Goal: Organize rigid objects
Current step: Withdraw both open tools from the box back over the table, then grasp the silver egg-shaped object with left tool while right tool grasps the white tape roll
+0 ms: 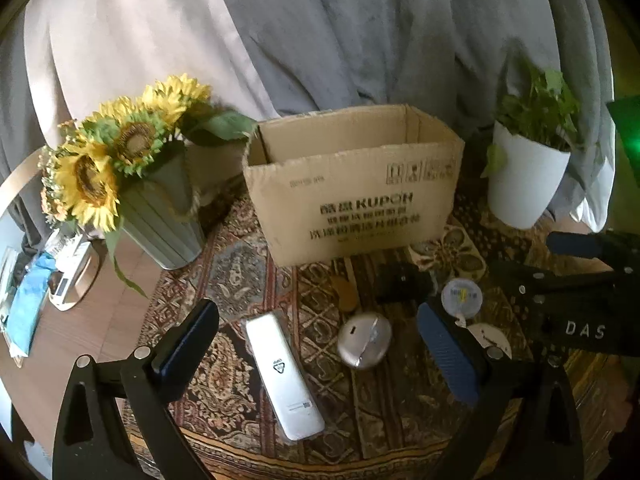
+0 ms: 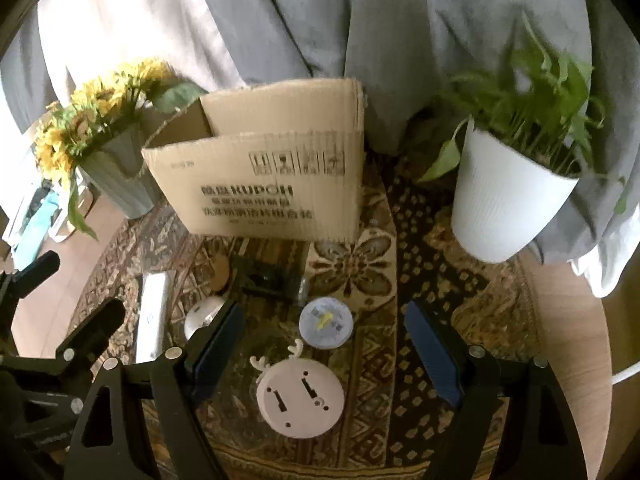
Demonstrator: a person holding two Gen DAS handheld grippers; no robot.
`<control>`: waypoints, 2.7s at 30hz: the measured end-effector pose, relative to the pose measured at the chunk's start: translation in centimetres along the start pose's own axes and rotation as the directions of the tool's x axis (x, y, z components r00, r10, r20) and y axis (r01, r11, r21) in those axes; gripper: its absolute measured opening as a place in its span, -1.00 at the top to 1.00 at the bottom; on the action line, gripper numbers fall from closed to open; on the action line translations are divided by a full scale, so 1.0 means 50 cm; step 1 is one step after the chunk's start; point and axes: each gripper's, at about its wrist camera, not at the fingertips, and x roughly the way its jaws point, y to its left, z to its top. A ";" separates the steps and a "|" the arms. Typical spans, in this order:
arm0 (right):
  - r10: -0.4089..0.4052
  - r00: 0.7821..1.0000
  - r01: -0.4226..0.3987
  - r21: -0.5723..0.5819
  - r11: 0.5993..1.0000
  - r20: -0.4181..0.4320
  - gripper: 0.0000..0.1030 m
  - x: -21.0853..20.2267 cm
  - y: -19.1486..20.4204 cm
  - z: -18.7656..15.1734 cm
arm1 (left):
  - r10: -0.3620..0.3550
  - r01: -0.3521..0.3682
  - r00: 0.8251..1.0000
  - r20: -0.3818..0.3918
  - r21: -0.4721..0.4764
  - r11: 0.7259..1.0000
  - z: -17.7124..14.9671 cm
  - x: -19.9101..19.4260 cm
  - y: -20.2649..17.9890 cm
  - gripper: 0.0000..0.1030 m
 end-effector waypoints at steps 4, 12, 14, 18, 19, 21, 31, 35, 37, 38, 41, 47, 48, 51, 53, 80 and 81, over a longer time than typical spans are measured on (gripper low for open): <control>0.001 1.000 -0.001 -0.001 1.000 -0.027 -0.63 0.019 0.000 -0.010 | -0.024 0.024 1.000 -0.018 0.021 0.999 -0.018 0.021 -0.006 -0.91; 0.009 0.997 -0.009 0.002 1.000 -0.074 -0.63 0.066 0.000 -0.027 | -0.056 0.060 0.996 -0.065 0.061 0.996 -0.041 0.075 -0.017 -0.84; 0.015 0.995 -0.015 0.008 1.000 -0.094 -0.63 0.083 -0.001 -0.030 | -0.067 0.072 0.994 -0.081 0.067 0.995 -0.046 0.088 -0.018 -0.79; 0.017 0.992 -0.015 0.016 1.000 -0.128 -0.62 0.119 -0.003 -0.036 | -0.091 0.100 0.989 -0.119 0.073 0.992 -0.051 0.126 -0.018 -0.72; 0.018 0.990 -0.015 0.019 1.000 -0.137 -0.62 0.127 -0.004 -0.037 | -0.098 0.108 0.987 -0.126 0.072 0.992 -0.052 0.135 -0.018 -0.69; 0.021 0.989 -0.017 0.027 0.999 -0.147 -0.61 0.141 -0.005 -0.038 | -0.115 0.125 0.984 -0.138 0.067 0.990 -0.055 0.152 -0.018 -0.69; 0.015 0.983 -0.005 0.055 0.998 -0.182 -0.54 0.189 -0.018 -0.032 | -0.173 0.187 0.966 -0.190 0.063 0.980 -0.059 0.205 -0.028 -0.60; 0.030 0.977 -0.015 0.074 0.997 -0.210 -0.44 0.211 -0.023 -0.033 | -0.182 0.197 0.960 -0.211 0.055 0.979 -0.060 0.223 -0.034 -0.54; 0.036 0.974 -0.018 0.081 0.997 -0.224 -0.37 0.220 -0.024 -0.035 | -0.187 0.202 0.958 -0.219 0.049 0.978 -0.059 0.229 -0.034 -0.48; 0.039 0.972 -0.020 0.084 0.996 -0.231 -0.32 0.225 -0.024 -0.036 | -0.188 0.203 0.957 -0.221 0.046 0.978 -0.059 0.232 -0.034 -0.48; 0.042 0.968 -0.021 0.090 0.996 -0.247 -0.26 0.236 -0.025 -0.039 | -0.193 0.205 0.954 -0.229 0.027 0.978 -0.057 0.241 -0.034 -0.45; 0.045 0.970 -0.029 0.072 0.997 -0.237 -0.03 0.237 -0.014 -0.036 | -0.240 0.239 0.935 -0.260 -0.037 0.970 -0.064 0.259 -0.031 -0.10; 0.042 0.971 -0.027 0.068 0.997 -0.235 -0.03 0.237 -0.012 -0.036 | -0.250 0.246 0.932 -0.263 -0.047 0.968 -0.066 0.261 -0.032 -0.06; 0.042 0.973 -0.027 0.065 0.998 -0.227 -0.03 0.234 -0.007 -0.039 | -0.241 0.234 0.937 -0.253 -0.057 0.971 -0.067 0.261 -0.035 -0.06; 0.043 0.974 -0.030 0.064 0.998 -0.224 -0.02 0.231 -0.006 -0.042 | -0.238 0.227 0.938 -0.252 -0.075 0.971 -0.067 0.261 -0.035 -0.06; 0.057 0.998 -0.056 0.050 0.997 -0.016 -0.03 0.074 -0.007 0.012 | -0.164 0.154 0.985 -0.048 -0.166 0.974 0.015 0.101 0.000 -0.06; 0.057 0.998 -0.057 0.048 0.997 -0.004 -0.02 0.065 -0.007 0.014 | -0.161 0.153 0.986 -0.037 -0.164 0.975 0.018 0.093 0.001 -0.06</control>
